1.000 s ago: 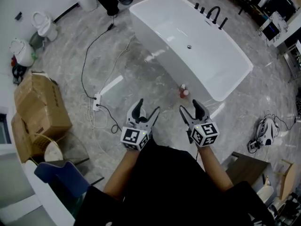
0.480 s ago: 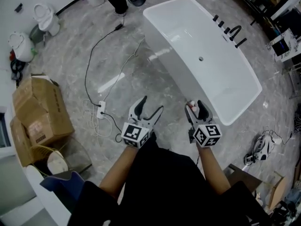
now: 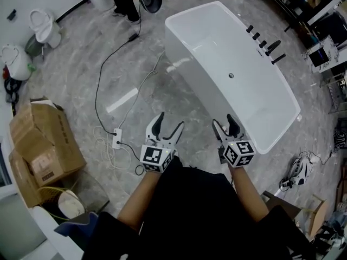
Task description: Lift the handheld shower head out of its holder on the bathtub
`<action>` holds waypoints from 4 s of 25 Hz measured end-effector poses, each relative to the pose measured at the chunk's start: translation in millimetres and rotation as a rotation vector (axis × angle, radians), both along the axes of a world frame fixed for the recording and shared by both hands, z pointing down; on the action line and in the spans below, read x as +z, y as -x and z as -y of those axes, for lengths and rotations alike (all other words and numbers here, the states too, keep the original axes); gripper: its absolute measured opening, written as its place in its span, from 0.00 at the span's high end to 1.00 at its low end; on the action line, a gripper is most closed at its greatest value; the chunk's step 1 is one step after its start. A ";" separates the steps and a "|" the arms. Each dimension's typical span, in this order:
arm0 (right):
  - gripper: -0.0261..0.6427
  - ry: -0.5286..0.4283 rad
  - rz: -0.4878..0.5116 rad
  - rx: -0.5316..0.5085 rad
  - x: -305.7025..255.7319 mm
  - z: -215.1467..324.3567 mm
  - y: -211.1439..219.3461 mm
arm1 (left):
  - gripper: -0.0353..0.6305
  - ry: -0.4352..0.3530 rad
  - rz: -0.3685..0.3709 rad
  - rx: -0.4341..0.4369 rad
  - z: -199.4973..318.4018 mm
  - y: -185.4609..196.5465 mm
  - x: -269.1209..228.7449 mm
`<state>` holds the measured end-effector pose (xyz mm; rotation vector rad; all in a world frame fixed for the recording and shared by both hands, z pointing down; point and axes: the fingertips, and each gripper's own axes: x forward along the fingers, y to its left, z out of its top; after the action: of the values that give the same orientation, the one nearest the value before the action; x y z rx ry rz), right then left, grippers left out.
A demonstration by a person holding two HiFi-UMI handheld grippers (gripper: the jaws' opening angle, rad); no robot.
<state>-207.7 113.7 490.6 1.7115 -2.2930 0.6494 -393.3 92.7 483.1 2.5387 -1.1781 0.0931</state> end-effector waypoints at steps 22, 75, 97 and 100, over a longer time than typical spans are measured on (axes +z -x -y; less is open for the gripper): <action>0.58 -0.013 0.020 0.140 14.0 73.8 -64.5 | 0.49 0.012 0.002 0.039 71.9 -24.5 12.5; 0.58 -0.012 0.041 0.584 50.1 267.9 -506.4 | 0.49 -0.044 0.070 0.373 352.3 -403.1 -0.8; 0.58 0.048 0.001 0.762 139.1 356.9 -677.5 | 0.49 0.002 0.079 0.700 388.8 -556.3 65.1; 0.58 0.030 -0.004 0.784 151.1 361.7 -702.8 | 0.49 0.017 0.082 0.712 393.2 -572.8 75.3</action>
<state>495.1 -248.0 641.7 2.5784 -1.5279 0.7851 179.5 -300.6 558.4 2.8290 -0.2412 0.3736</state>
